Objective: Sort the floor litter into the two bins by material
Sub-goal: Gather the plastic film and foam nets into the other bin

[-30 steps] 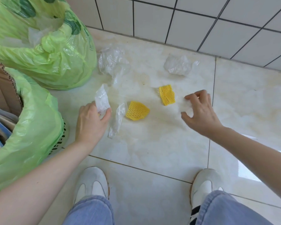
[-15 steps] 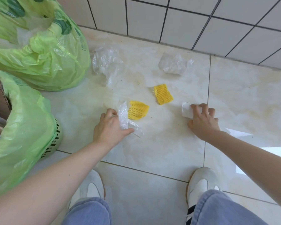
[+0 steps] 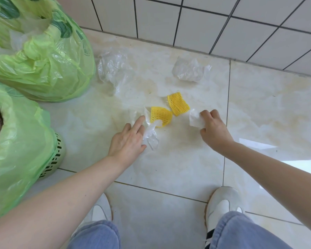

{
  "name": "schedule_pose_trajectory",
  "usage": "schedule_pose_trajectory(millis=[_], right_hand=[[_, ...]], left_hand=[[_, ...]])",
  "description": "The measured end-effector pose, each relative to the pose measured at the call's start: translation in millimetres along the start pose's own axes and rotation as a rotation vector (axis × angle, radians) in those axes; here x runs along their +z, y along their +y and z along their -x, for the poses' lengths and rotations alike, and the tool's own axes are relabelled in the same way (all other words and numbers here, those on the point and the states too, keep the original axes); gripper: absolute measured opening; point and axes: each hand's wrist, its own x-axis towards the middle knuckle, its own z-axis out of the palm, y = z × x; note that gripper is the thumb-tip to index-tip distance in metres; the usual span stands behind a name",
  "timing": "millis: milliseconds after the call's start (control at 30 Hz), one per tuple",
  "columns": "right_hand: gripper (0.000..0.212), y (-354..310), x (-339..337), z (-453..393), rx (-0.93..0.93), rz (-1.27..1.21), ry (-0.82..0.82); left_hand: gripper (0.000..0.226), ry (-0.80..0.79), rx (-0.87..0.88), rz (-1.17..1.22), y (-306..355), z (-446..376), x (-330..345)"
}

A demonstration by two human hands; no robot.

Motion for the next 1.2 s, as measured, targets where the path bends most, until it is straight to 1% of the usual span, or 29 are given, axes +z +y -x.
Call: schedule_pose_trajectory(millis=[133, 200, 267, 333, 433, 500, 600, 700, 767, 900, 1033, 1100, 1200], right_hand=[[0.041, -18, -10, -18, -0.028, -0.08, 0.07], [0.041, -25, -12, -26, -0.044, -0.103, 0.08], [0.042, -31, -12, -34, -0.067, -0.099, 0.068], [0.045, -35, -9, -42, -0.078, -0.06, 0.037], [0.055, -37, -4, -56, -0.085, 0.014, -0.04], [0.062, -38, -1, -65, -0.089, 0.049, -0.092], [0.075, -39, 2, -74, -0.143, 0.134, -0.166], [0.08, -36, 3, -79, -0.231, 0.284, -0.223], [0.079, -32, 3, -81, -0.249, 0.331, -0.215], [0.078, -29, 3, -87, -0.22, 0.371, -0.161], [0.073, -28, 6, -93, -0.179, 0.375, -0.142], [0.07, -27, 7, -95, -0.142, 0.372, -0.146], [0.065, -26, 8, -96, -0.091, 0.388, -0.15]], left_hand=[[0.05, 0.016, 0.083, -0.02, -1, -5, 0], [0.051, -0.002, 0.085, -0.008, 0, -10, -2], [0.053, 0.037, 0.071, 0.006, 0, -15, -3], [0.051, 0.127, 0.085, 0.039, -5, -20, -1], [0.047, 0.173, 0.14, 0.066, -11, -27, -2], [0.043, 0.17, 0.196, 0.071, -10, -32, -2], [0.038, 0.105, 0.237, 0.07, -7, -40, 4], [0.036, 0.045, 0.201, 0.093, -3, -46, 7], [0.035, 0.021, 0.163, 0.115, -3, -50, 9], [0.022, 0.092, 0.162, 0.207, -6, -52, 11], [0.016, 0.1, 0.11, 0.264, -13, -54, 10], [0.019, 0.085, 0.087, 0.27, -16, -53, 8], [0.034, 0.02, 0.01, 0.251, -21, -49, 4]])
